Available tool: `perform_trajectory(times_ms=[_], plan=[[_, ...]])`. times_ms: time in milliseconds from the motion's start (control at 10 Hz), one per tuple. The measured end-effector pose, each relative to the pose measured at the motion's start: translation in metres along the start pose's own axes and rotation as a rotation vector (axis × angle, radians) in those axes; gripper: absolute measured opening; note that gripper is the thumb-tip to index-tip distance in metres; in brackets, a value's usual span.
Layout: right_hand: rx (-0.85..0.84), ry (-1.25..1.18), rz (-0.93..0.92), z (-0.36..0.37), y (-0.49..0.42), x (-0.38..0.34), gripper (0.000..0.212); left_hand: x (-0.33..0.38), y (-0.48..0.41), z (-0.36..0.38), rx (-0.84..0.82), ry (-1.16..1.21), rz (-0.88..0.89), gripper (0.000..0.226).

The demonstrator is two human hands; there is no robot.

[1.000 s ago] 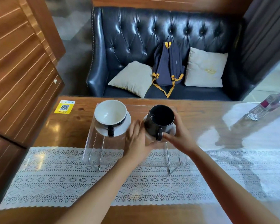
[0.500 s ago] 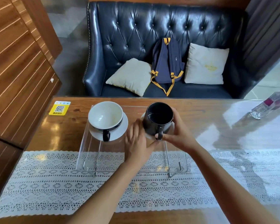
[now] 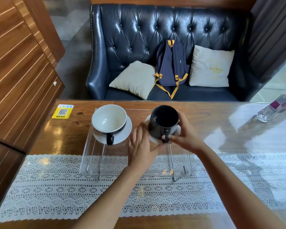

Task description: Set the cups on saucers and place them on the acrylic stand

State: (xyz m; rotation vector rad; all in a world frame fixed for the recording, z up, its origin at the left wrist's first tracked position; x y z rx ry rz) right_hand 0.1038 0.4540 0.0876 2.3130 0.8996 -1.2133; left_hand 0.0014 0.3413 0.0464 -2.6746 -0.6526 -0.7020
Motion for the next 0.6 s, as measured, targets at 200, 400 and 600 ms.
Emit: perform_trajectory(times_ms=[200, 400, 600], plan=[[-0.006, -0.057, -0.022, 0.003, 0.001, 0.0, 0.085, -0.001, 0.0, 0.002, 0.006, -0.004, 0.011, 0.09], [-0.006, -0.158, -0.027, 0.007, 0.004, 0.002, 0.09, -0.004, 0.002, 0.008, -0.047, 0.035, -0.004, 0.09], [0.16, -0.171, 0.043, -0.014, 0.033, 0.006, 0.088, 0.02, 0.027, -0.019, -0.12, 0.295, 0.086, 0.091]])
Point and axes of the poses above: each hand's wrist, its own y-axis away from the middle knuckle, its own z-axis out of the palm, x = y × z, the point moved 10 cm from there along -y, towards the middle knuckle, and after that the axes turned 4 degrees about z, right-handed, at the moved point
